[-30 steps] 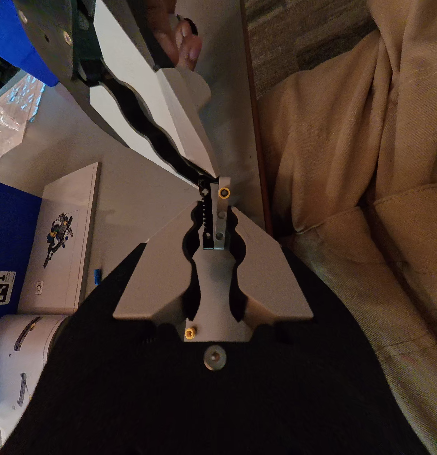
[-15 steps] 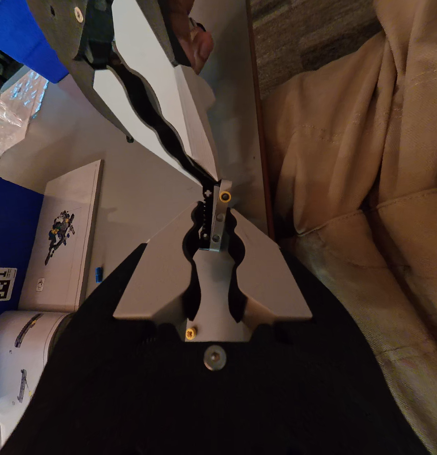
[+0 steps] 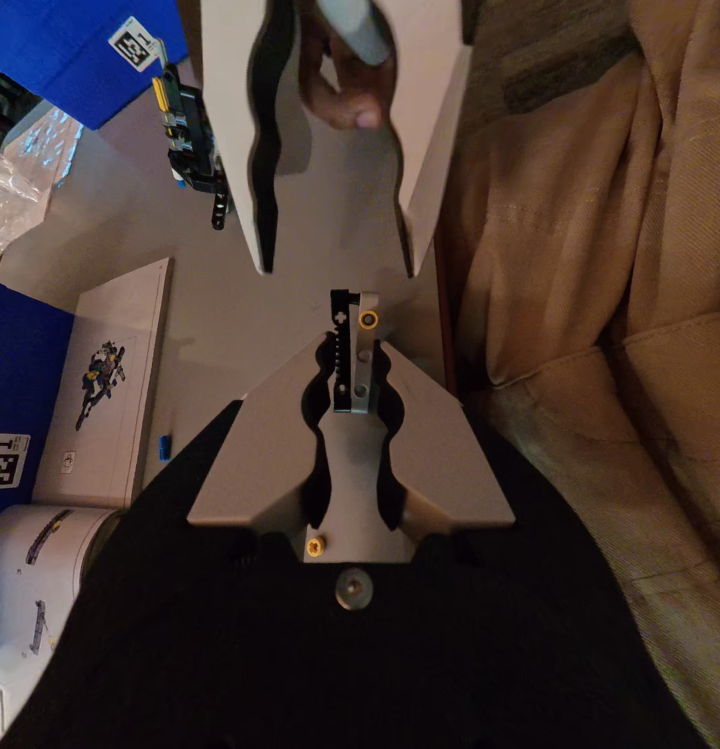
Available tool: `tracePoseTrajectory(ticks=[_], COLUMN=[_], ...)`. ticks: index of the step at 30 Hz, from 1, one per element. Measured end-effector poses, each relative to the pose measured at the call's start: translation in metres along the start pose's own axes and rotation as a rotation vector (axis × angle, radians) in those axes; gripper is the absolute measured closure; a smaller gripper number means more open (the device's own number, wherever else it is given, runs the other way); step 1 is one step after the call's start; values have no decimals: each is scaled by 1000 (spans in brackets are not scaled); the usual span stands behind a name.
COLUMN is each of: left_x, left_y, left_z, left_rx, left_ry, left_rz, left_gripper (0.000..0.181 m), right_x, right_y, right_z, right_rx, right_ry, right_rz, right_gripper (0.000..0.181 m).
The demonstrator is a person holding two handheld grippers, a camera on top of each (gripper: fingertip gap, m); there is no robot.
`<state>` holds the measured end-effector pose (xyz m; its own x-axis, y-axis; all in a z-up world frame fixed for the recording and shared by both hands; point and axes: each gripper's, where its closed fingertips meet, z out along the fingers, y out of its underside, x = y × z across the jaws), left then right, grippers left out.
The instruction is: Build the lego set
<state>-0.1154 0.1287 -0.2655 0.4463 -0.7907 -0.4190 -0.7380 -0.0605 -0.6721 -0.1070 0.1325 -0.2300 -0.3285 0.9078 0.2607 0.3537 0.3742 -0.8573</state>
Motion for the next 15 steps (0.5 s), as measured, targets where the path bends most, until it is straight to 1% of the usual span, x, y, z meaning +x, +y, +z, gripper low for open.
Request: tracePoseTrajectory(ticks=[2, 3, 4, 7, 10, 12, 13, 15], left_x=[0, 0, 0, 0, 0, 0, 0, 0], left_y=[0, 0, 0, 0, 0, 0, 1, 1], left_z=[0, 0, 0, 0, 0, 0, 0, 0], left_rx=[-1, -1, -1, -2, -3, -3, -2, -3], left_ry=[-4, -7, -9, -12, -12, -11, -11, -9], left_rz=[4, 7, 9, 9, 8, 7, 6, 3], left_gripper=[163, 163, 163, 163, 163, 163, 163, 163], right_x=[-4, -4, -5, -11, -5, -5, -4, -4], right_y=[-4, -3, -1, 2, 11, 13, 12, 13], right_z=[-2, 0, 3, 13, 19, 21, 21, 21], right_rx=[-4, -32, -52, -75, -142, -151, -151, -160], right_ry=[91, 119, 125, 81, 110, 120, 131, 124], right_rz=[-156, -210, -232, -192, -234, -249, -253, -239], right_gripper=[133, 136, 135, 130, 146, 156, 159, 159])
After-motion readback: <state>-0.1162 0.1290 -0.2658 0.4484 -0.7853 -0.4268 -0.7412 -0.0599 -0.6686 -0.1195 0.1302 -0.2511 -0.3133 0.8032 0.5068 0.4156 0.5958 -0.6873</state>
